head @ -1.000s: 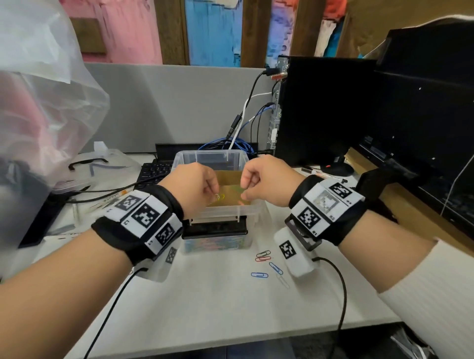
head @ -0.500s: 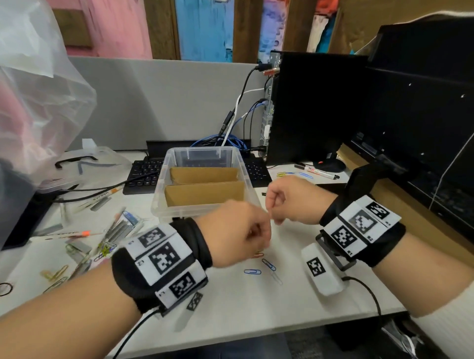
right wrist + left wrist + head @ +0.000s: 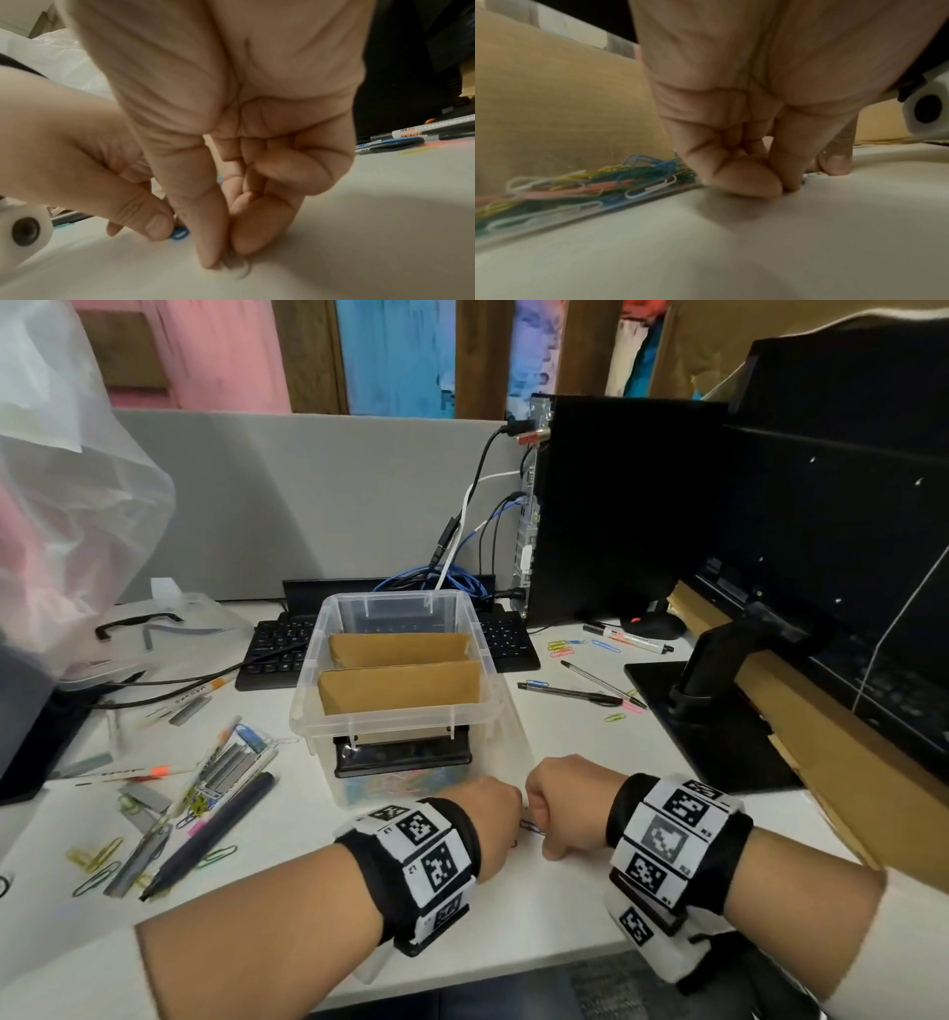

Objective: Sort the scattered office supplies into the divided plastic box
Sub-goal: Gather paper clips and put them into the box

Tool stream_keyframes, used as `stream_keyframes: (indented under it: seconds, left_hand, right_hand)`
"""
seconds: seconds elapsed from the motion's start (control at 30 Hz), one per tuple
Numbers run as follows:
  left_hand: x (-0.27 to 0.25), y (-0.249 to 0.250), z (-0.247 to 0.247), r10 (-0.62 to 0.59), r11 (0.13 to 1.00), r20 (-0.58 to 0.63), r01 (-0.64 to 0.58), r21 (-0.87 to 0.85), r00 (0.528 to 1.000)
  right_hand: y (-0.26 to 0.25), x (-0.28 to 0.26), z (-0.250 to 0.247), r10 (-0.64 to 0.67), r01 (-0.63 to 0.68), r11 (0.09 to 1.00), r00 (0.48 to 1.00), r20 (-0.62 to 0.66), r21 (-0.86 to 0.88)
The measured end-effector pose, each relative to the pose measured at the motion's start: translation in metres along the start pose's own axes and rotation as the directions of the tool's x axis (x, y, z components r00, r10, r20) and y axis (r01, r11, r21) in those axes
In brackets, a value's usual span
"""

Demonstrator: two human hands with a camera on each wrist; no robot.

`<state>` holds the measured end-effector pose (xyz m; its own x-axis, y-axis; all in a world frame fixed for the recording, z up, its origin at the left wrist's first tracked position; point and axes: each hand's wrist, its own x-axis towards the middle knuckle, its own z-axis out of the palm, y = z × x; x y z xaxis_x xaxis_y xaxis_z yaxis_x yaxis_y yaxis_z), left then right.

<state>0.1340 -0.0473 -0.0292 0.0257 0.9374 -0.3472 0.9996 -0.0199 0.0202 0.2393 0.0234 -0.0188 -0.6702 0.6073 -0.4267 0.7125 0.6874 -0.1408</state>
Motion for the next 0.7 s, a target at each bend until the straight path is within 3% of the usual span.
stream_keyframes:
  seconds: [0.2,0.47,0.7]
  left_hand:
    - [0.0,0.0,0.003,-0.023,1.0,0.025,0.023,0.014,0.999]
    - [0.004,-0.007,0.0,-0.122,0.985,-0.161,0.099,-0.145,0.979]
    - [0.013,0.004,-0.005,-0.142,0.986,-0.089,0.133,-0.1,0.986]
  right_hand:
    - [0.0,0.0,0.005,-0.019,0.02,1.0,0.998,0.056,-0.024]
    - [0.0,0.006,0.0,-0.017,0.034,0.991,0.991,-0.132,0.127]
    - [0.0,0.014,0.001,0.011,-0.007,0.999,0.996,-0.094,0.043]
